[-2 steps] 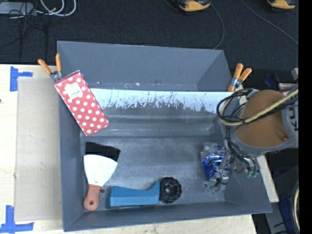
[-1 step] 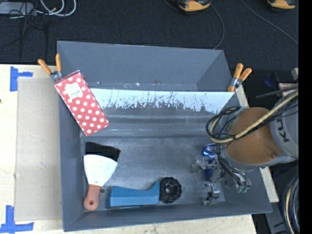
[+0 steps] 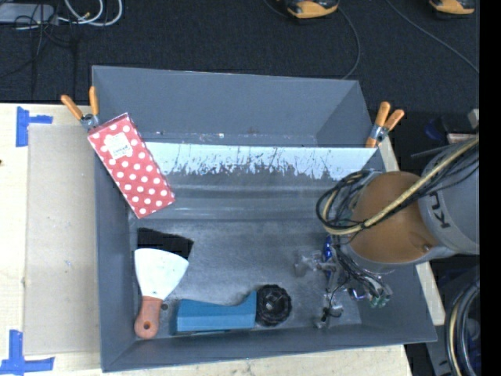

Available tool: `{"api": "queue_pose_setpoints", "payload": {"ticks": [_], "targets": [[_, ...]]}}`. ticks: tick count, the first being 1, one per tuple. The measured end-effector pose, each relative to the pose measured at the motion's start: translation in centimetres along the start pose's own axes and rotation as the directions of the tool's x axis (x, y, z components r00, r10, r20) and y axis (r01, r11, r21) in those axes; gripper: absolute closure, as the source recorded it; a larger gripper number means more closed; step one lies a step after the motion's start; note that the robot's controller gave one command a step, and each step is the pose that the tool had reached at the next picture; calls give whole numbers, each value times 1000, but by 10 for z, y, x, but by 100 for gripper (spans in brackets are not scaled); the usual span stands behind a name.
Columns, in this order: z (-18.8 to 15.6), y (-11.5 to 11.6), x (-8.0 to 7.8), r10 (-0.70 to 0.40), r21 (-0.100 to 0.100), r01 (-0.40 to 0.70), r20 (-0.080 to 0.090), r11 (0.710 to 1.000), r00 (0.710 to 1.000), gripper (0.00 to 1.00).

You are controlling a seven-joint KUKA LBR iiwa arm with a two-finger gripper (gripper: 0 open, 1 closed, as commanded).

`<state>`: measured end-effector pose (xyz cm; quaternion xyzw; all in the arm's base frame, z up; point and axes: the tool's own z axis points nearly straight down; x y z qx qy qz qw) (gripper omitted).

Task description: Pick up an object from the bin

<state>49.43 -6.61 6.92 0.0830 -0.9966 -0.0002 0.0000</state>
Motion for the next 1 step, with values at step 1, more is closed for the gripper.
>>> {"api": "queue_pose_setpoints", "payload": {"ticks": [1], "targets": [[0, 46, -11, 82, -3, -82, -5, 997, 997, 0]]}}
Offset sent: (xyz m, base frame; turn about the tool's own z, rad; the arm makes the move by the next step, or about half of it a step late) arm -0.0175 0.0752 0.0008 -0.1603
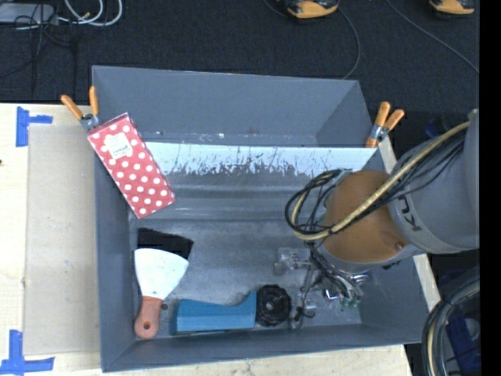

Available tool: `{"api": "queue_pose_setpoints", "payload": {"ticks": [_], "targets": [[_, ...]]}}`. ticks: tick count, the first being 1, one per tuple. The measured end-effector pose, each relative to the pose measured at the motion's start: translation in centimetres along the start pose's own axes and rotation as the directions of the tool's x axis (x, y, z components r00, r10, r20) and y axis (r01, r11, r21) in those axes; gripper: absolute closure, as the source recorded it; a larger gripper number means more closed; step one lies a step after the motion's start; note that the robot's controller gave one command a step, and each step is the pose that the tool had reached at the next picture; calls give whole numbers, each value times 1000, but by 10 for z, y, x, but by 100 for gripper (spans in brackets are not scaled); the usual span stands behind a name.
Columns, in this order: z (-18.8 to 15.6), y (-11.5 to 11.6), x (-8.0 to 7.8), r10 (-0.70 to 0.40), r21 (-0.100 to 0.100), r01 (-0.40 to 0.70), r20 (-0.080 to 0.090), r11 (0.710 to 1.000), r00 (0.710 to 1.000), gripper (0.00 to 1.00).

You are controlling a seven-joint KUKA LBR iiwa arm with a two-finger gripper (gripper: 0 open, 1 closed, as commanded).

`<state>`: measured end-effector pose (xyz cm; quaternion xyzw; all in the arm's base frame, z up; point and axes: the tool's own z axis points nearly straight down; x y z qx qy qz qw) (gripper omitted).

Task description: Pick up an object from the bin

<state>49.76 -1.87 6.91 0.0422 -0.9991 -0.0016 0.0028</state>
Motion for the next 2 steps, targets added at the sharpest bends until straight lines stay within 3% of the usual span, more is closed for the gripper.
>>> {"api": "queue_pose_setpoints", "payload": {"ticks": [1, 2], "targets": [[-1, 20, 9, -190, 4, 190, 12, 982, 982, 0], [-1, 55, 0, -41, 1, 41, 3, 999, 999, 100]]}}
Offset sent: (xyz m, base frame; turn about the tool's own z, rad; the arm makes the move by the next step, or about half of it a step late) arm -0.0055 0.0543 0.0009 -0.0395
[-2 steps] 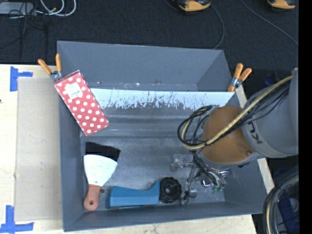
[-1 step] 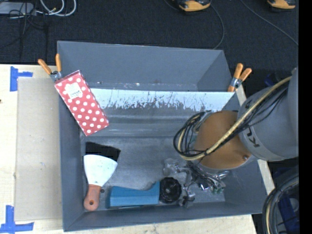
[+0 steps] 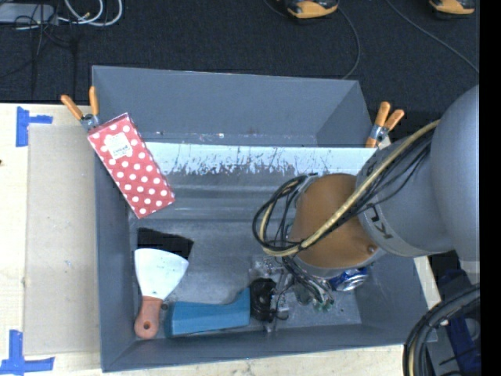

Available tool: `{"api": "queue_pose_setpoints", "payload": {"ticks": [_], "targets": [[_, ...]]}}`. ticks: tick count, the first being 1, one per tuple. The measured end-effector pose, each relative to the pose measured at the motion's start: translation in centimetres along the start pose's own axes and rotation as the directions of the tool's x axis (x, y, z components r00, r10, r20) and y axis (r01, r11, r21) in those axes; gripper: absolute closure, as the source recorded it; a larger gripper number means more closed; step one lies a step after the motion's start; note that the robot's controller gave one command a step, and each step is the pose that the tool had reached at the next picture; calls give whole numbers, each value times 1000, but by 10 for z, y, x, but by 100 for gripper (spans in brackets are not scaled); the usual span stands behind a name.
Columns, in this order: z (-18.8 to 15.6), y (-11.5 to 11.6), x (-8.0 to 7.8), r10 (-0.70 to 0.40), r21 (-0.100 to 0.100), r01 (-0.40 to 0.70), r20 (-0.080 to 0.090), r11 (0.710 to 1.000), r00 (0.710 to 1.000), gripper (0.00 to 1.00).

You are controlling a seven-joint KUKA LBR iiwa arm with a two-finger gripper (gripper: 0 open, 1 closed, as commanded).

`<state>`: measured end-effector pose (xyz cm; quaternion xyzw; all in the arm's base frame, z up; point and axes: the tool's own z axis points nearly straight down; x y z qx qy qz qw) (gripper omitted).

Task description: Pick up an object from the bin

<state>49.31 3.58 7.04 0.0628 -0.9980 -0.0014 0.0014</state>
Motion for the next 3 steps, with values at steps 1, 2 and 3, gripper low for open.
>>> {"api": "queue_pose_setpoints", "payload": {"ticks": [1, 2, 3], "targets": [[0, 0, 0, -3, 0, 3, 0, 1000, 1000, 100], [0, 0, 0, -4, 0, 4, 0, 1000, 1000, 100], [0, 0, 0, -6, 0, 6, -1, 1000, 1000, 100]]}}
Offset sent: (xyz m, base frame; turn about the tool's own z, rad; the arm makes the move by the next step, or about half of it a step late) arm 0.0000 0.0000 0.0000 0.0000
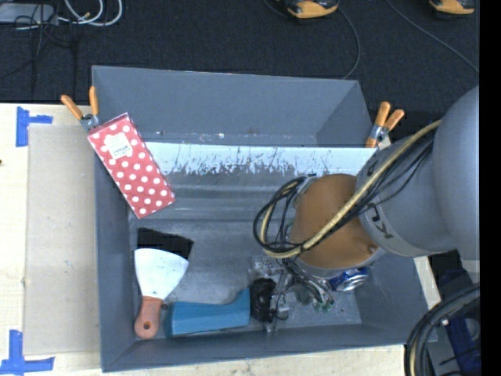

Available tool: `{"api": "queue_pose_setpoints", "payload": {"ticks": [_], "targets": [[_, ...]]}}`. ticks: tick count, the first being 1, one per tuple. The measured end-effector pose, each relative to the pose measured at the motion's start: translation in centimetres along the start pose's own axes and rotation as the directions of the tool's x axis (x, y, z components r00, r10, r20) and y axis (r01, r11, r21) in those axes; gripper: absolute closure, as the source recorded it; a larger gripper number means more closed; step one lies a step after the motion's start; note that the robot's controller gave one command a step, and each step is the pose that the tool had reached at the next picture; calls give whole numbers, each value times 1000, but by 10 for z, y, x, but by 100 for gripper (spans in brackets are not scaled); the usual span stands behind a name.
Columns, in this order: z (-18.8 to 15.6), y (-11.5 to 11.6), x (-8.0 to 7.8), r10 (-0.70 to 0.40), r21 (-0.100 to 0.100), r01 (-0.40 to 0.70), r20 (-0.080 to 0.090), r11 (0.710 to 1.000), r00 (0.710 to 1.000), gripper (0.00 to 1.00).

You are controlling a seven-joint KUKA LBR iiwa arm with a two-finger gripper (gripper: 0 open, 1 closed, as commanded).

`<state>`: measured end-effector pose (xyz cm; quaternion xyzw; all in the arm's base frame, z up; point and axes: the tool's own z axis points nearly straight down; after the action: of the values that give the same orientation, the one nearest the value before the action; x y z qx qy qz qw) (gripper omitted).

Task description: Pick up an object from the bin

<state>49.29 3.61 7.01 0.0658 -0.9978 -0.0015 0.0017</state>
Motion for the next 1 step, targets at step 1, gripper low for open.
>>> {"api": "queue_pose_setpoints", "payload": {"ticks": [1], "targets": [[0, 0, 0, -1, 0, 1, 0, 1000, 1000, 100]]}}
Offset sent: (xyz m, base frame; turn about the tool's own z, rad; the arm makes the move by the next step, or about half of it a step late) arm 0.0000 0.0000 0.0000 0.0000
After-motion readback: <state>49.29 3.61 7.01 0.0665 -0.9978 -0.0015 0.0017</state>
